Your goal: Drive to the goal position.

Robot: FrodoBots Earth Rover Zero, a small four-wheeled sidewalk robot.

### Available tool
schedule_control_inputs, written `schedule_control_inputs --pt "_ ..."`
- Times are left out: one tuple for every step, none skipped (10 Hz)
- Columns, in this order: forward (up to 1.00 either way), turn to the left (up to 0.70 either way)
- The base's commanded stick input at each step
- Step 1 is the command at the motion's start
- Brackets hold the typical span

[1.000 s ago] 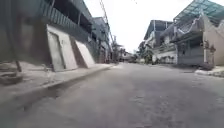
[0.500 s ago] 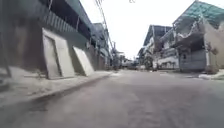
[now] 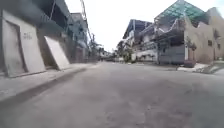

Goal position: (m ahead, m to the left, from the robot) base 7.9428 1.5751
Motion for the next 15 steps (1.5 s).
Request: schedule_control_inputs --pt "1.00 0.00" --pt "1.00 0.00" --pt "1.00 0.00" --pt "1.00 0.00" --pt "1.00 0.00" --pt "1.00 0.00" --pt "1.00 0.00" --pt "1.00 0.00" --pt "1.00 0.00" --pt "1.00 0.00" --pt "1.00 0.00" --pt "1.00 0.00" --pt "1.00 0.00" --pt "1.00 0.00" --pt "1.00 0.00"
